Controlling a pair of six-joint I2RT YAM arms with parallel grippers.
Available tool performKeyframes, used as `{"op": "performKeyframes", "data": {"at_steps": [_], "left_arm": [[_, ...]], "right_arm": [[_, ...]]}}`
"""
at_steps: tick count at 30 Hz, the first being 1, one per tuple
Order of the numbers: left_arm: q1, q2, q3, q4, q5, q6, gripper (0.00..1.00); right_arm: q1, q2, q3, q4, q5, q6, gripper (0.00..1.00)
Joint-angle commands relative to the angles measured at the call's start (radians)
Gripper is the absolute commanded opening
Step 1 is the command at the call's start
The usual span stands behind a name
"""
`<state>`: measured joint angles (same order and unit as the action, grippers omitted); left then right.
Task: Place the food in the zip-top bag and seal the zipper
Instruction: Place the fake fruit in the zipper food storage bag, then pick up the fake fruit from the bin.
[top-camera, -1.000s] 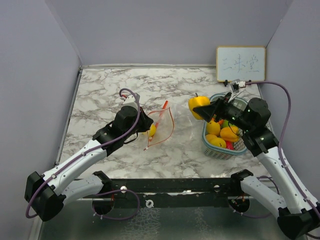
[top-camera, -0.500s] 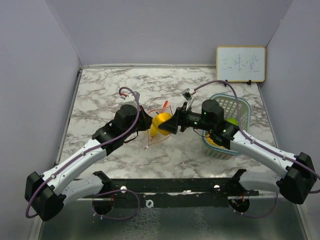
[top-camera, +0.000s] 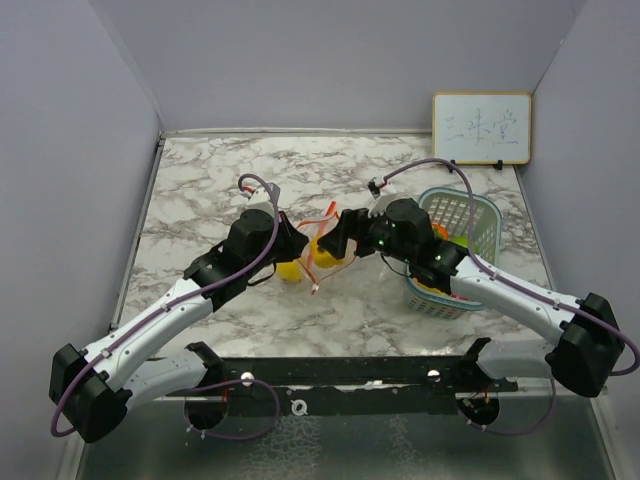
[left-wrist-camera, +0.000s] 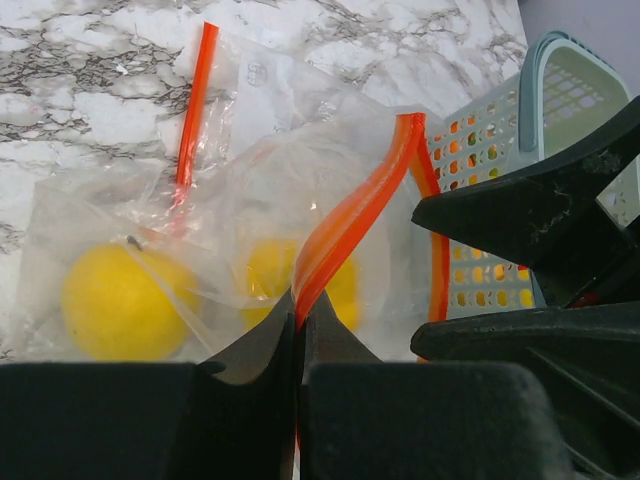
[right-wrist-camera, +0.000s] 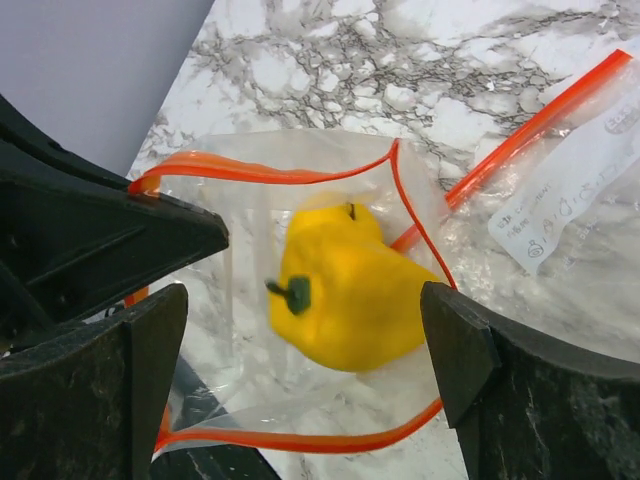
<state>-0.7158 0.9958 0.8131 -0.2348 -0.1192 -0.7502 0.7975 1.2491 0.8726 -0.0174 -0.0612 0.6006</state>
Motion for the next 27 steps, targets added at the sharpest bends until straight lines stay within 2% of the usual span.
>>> {"op": "performKeyframes", "data": {"at_steps": [1, 4, 8, 11, 17, 20, 25, 27], "left_arm": [[-0.004, -0.006, 0.009, 0.043, 0.025, -0.009, 0.0], [-0.003, -0.009, 0.002, 0.04, 0.015, -0.006, 0.0], [-0.004, -0.02, -0.004, 0.036, 0.013, -0.002, 0.0], [-0.004, -0.029, -0.01, 0.041, 0.012, 0.003, 0.0], [-0.004, -0.033, -0.021, 0.048, 0.039, 0.01, 0.0], [-0.004, -0.042, -0.025, 0.048, 0.037, 0.015, 0.0], [-0.003, -0.042, -0.027, 0.054, 0.038, 0.018, 0.0], [-0.004, -0.042, -0.03, 0.059, 0.046, 0.016, 0.0]], "right_arm": [[0.017, -0.028, 0.071, -0.083, 0.066, -0.038, 1.0], [0.017, -0.08, 0.097, -0.212, 0.155, -0.026, 1.0], [0.016, -0.149, 0.133, -0.568, 0.46, 0.111, 0.99], [0.003, -0.184, 0.134, -0.834, 0.625, 0.248, 1.0], [-0.04, -0.282, 0.082, -1.064, 0.693, 0.428, 1.0], [-0.04, -0.362, 0.076, -1.125, 0.719, 0.464, 1.0], [-0.04, -0.372, 0.075, -1.219, 0.674, 0.503, 0.99], [-0.04, -0.359, 0.064, -1.203, 0.63, 0.487, 0.99]]}}
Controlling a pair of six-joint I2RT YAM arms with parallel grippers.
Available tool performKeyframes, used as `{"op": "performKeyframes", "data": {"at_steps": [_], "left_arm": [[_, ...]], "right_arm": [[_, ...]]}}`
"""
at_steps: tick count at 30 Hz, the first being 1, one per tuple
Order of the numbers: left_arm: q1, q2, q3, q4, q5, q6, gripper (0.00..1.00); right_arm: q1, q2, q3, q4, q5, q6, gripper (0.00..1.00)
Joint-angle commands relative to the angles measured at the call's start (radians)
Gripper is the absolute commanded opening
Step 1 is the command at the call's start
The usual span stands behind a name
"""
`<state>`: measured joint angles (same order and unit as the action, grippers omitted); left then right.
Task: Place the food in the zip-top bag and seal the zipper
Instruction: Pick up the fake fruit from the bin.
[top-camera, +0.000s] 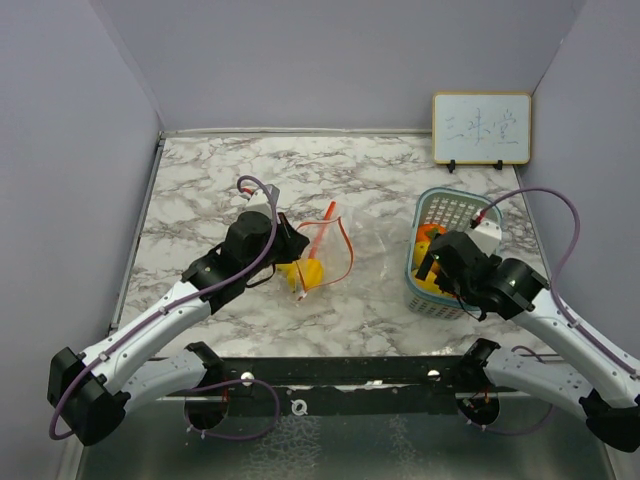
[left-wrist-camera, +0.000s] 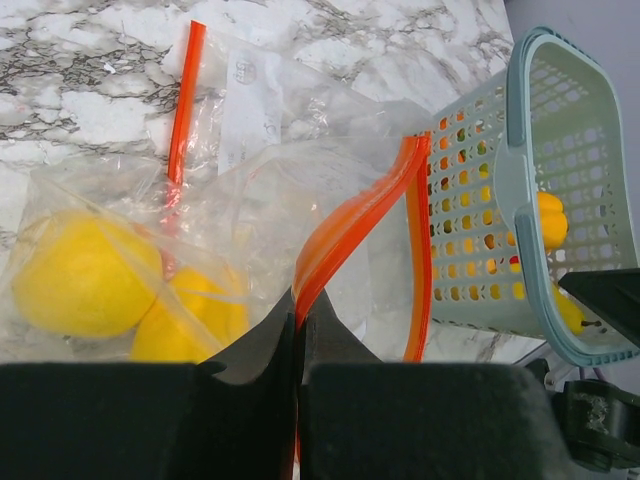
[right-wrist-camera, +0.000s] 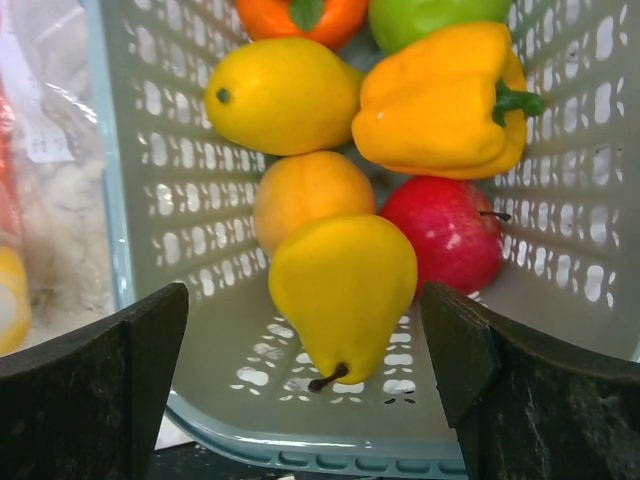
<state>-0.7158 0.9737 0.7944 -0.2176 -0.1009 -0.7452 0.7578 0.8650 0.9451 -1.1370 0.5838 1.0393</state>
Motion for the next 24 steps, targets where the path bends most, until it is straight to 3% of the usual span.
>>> {"op": "performKeyframes", "data": {"at_steps": [1, 11, 13, 16, 20, 24], "left_arm": [[-0.004, -0.02, -0.015, 0.046, 0.029, 0.008, 0.0], [-0.003, -0.032, -0.016, 0.038, 0.029, 0.019, 0.0], [-0.004, -0.036, -0.015, 0.036, 0.026, 0.02, 0.0], [-0.003, -0.039, -0.021, 0.037, 0.022, 0.021, 0.0], [-0.003, -0.032, -0.03, 0.044, 0.023, 0.016, 0.0], [-0.004, -0.027, -0.037, 0.048, 0.026, 0.012, 0.0]], "right_arm": [[0.0, 0.032, -0.013, -0.092, -0.026, 0.07, 0.98], [0.0, 0.117, -0.161, 0.072, -0.136, 0.056, 0.87], [0.0, 0.134, -0.175, 0.091, -0.148, 0.051, 0.74], [0.0, 0.13, -0.173, 0.11, -0.146, 0.035, 0.45], [0.0, 0.092, -0.13, 0.115, -0.118, 0.002, 0.18], [0.0, 0.048, -0.051, 0.105, -0.042, -0.027, 0.03]]}}
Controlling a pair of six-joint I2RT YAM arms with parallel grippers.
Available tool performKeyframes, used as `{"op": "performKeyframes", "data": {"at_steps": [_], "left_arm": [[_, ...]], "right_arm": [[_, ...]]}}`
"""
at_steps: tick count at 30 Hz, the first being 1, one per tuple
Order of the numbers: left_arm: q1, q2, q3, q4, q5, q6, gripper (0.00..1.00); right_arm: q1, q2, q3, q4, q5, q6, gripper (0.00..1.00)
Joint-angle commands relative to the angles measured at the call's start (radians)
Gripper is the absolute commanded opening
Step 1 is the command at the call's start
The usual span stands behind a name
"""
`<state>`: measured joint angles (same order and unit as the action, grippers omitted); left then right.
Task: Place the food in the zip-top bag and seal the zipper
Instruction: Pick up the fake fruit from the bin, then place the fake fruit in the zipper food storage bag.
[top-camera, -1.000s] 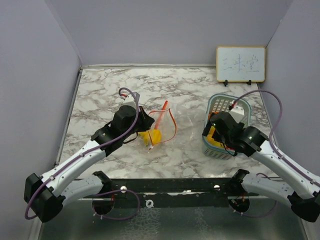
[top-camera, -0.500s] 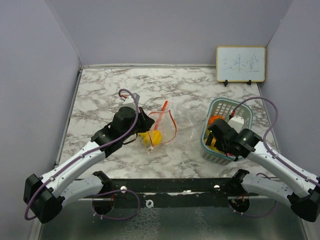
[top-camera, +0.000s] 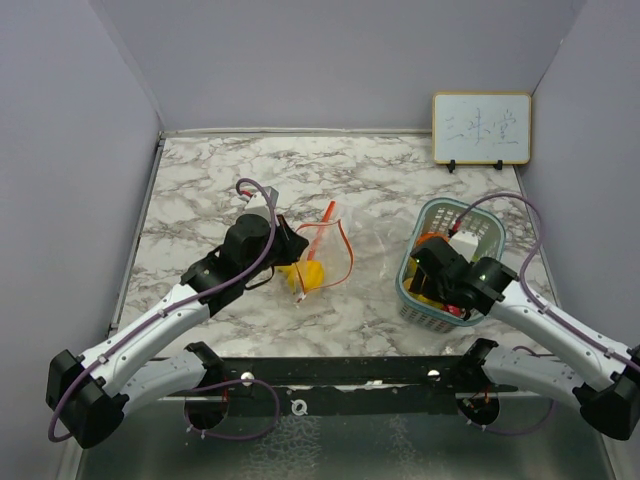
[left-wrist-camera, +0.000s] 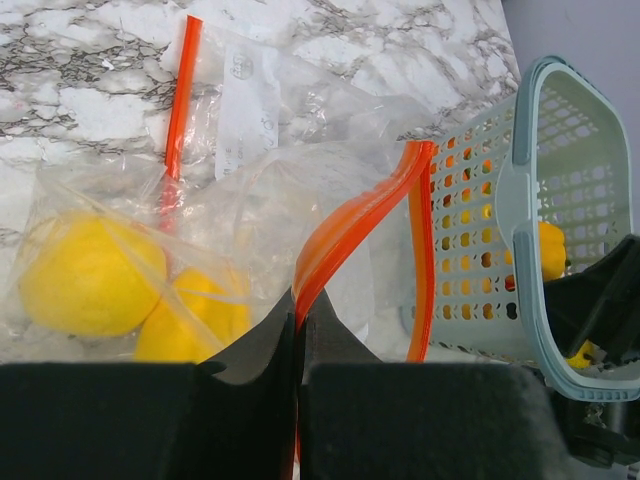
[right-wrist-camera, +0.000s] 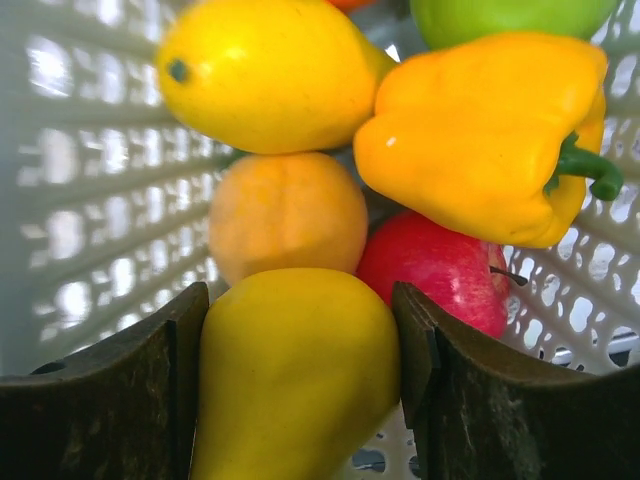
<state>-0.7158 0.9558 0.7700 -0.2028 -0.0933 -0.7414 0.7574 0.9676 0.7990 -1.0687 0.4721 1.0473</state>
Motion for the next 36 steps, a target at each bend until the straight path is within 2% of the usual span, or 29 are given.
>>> {"op": "performKeyframes", "data": {"at_steps": [1, 5, 8, 10, 12, 17, 22, 26, 27, 29, 33, 36], "left_arm": [[-0.004, -0.008, -0.014, 0.034, 0.018, 0.007, 0.0], [-0.004, -0.011, -0.018, 0.033, 0.013, 0.005, 0.0], [-0.003, -0.009, -0.02, 0.034, 0.01, 0.004, 0.0], [-0.004, -0.005, -0.017, 0.035, 0.01, 0.002, 0.0], [-0.003, 0.002, -0.011, 0.036, 0.015, 0.003, 0.0], [-0.002, 0.006, 0.001, 0.041, 0.028, -0.008, 0.0], [-0.003, -0.005, 0.013, 0.037, 0.036, -0.017, 0.0], [-0.004, -0.014, 0.021, 0.027, 0.04, -0.019, 0.0], [-0.004, -0.014, 0.022, 0.025, 0.042, -0.019, 0.0], [-0.004, -0.017, 0.024, 0.022, 0.042, -0.021, 0.0], [-0.003, -0.019, 0.019, 0.027, 0.042, -0.024, 0.0], [-0.004, -0.007, 0.019, 0.035, 0.046, -0.024, 0.0]], "right_arm": [[0.0, -0.063, 0.119, 0.037, 0.095, -0.044, 0.02], [0.0, -0.074, 0.208, 0.024, 0.159, -0.066, 0.02], [0.0, -0.076, 0.248, 0.065, 0.147, -0.121, 0.02], [0.0, -0.087, 0.256, 0.187, 0.056, -0.253, 0.02], [0.0, -0.088, 0.256, 0.338, -0.102, -0.378, 0.02], [0.009, 0.024, 0.242, 0.664, -0.496, -0.433, 0.02], [0.066, 0.173, 0.224, 0.9, -0.573, -0.412, 0.02], [0.081, 0.268, 0.232, 0.975, -0.567, -0.396, 0.03], [0.082, 0.291, 0.236, 0.969, -0.555, -0.396, 0.09], [0.084, 0.309, 0.244, 0.939, -0.513, -0.399, 0.34], [0.085, 0.298, 0.242, 0.889, -0.458, -0.423, 0.71], [0.085, 0.269, 0.244, 0.856, -0.423, -0.439, 0.84]]}}
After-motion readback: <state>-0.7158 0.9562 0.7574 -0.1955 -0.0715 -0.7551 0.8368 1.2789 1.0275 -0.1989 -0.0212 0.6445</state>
